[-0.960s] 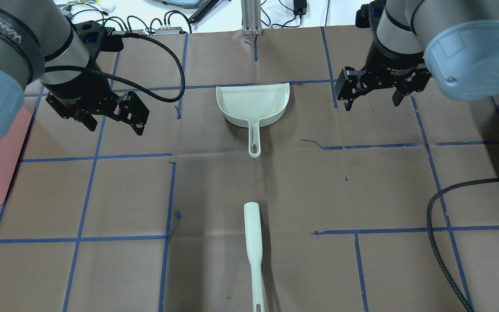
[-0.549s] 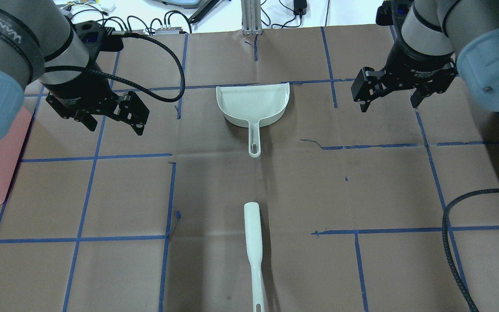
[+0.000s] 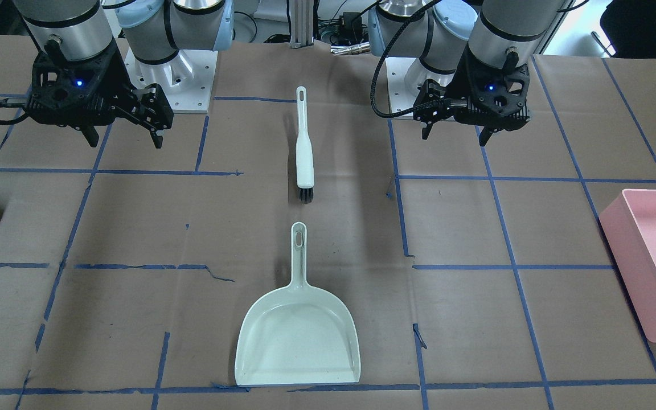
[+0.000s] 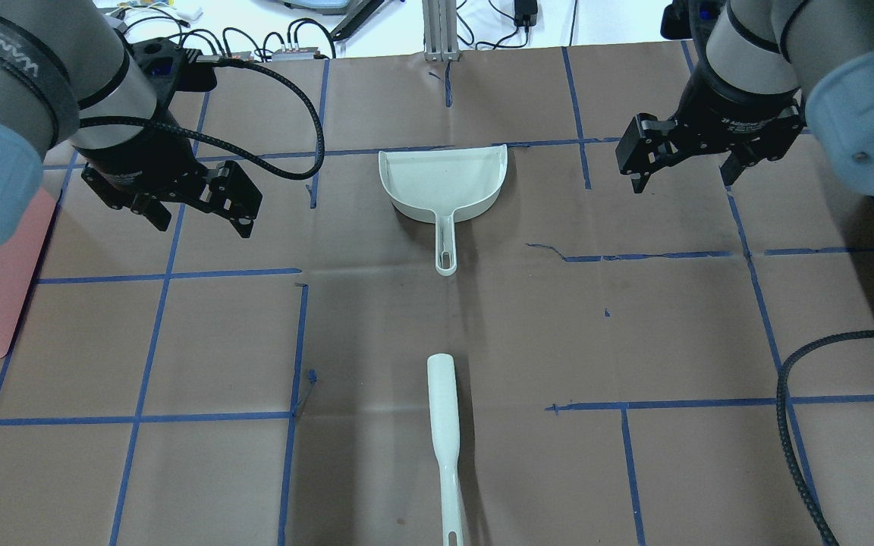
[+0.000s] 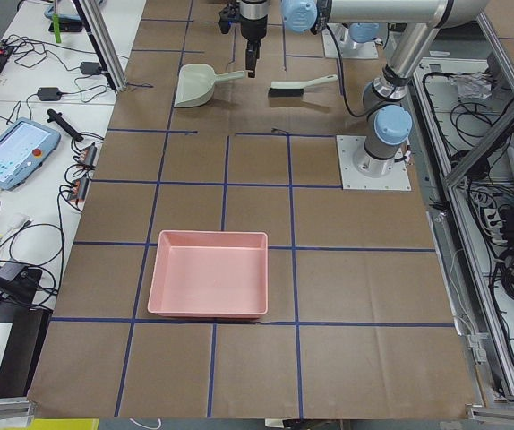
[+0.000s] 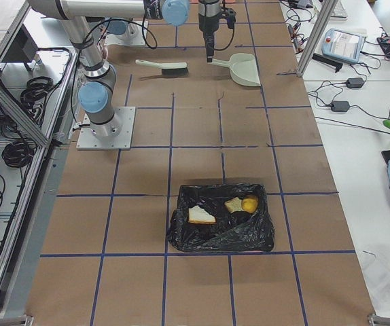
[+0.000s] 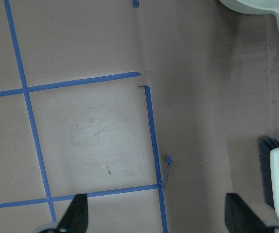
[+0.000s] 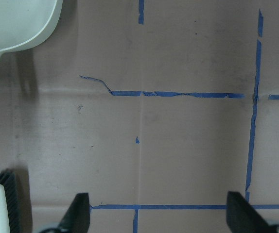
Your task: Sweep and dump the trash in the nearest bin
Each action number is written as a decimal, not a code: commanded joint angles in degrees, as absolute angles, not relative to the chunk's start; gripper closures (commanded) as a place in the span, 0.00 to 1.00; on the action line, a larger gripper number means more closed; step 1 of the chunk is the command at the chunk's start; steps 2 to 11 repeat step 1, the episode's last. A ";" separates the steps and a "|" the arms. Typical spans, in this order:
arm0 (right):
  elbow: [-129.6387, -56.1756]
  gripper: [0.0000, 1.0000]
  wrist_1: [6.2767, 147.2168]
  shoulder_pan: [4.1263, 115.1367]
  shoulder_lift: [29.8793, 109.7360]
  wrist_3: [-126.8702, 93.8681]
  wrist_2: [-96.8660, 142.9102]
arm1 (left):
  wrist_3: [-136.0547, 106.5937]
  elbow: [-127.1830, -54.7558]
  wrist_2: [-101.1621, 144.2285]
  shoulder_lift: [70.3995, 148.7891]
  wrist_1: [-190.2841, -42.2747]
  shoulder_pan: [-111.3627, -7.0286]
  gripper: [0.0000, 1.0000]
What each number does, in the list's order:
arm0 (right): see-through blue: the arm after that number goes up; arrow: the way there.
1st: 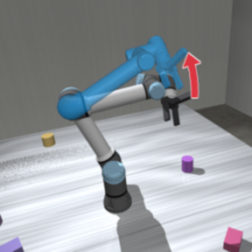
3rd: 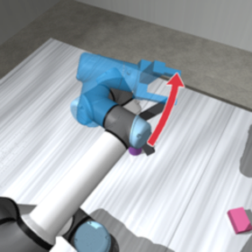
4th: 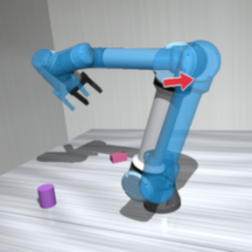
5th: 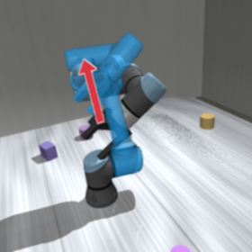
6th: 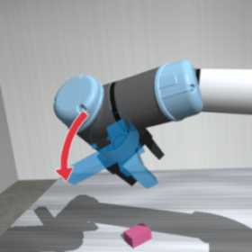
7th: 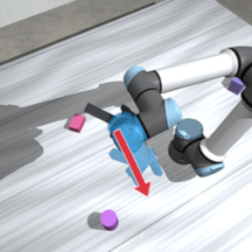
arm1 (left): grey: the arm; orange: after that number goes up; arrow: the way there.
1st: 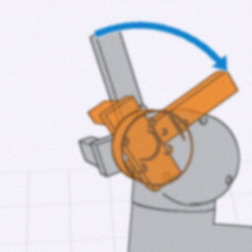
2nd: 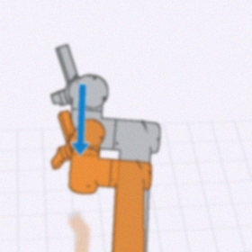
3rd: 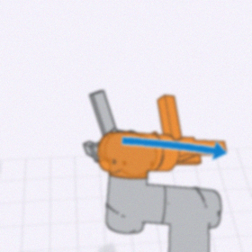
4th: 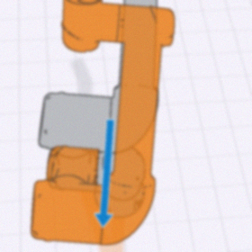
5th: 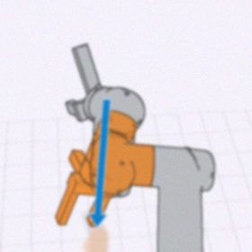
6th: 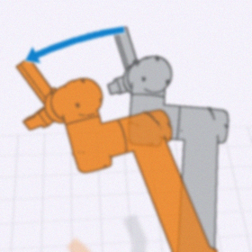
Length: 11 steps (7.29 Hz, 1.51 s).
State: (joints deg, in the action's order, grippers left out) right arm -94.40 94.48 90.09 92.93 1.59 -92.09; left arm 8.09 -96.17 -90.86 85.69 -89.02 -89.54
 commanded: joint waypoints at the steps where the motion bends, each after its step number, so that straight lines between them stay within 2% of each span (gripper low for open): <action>1: -94.39 0.00 94.48 90.09 92.99 1.58 -92.02 | 8.09 -96.33 -90.79 85.69 -89.03 -89.56 0.00; 11: -94.39 0.00 94.48 90.09 92.99 1.58 -92.02 | 8.09 -96.33 -90.79 85.69 -89.03 -89.56 0.00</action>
